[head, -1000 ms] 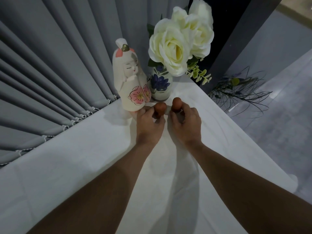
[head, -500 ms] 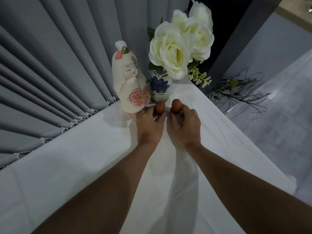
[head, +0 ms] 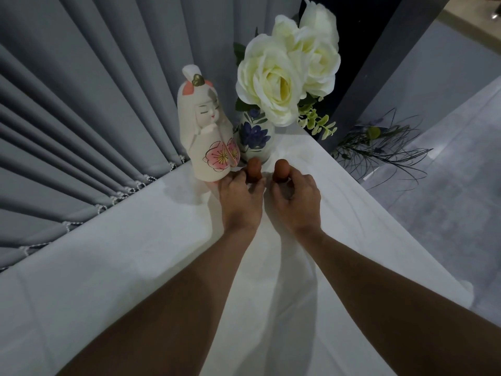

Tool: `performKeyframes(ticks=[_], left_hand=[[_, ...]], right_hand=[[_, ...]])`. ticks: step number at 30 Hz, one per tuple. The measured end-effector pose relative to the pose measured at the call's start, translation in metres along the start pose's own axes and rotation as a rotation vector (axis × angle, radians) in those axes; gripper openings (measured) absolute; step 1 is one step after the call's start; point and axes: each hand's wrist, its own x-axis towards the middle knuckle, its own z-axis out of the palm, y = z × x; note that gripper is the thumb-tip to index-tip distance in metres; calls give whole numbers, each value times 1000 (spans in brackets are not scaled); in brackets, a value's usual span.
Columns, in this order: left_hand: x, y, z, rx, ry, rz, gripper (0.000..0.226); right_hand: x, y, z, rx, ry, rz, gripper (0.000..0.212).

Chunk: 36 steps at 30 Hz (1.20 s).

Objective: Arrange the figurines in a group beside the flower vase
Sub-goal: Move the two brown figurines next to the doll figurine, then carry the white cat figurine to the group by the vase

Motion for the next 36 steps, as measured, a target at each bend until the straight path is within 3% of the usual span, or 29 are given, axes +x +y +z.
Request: performKeyframes(ticks=[4,7,14,19,29,36], left_hand=[[-4,5,-16,-36,-90,29,38],[-16,5,-39,-11,-247,65,41],[-61,-4,-118,262,-655,-10,76],[-91,-21,-180,363,-781,-12,71],[-171,-43,-285,464,-1038,71,70],[-226,-69,-312,578,-1174,149,101]], right_hand=[[-1,-5,-3,-4,-42,40,25],[-3,-5,-3,15,-66,60,40],[-62,-20,-8,-84,-96,180,77],[-157,-8,-5,-408,-179,43,73],[-287,-14,-6,-587,-255,-25,79],[-299,-17,-7,-618,-238,1,81]])
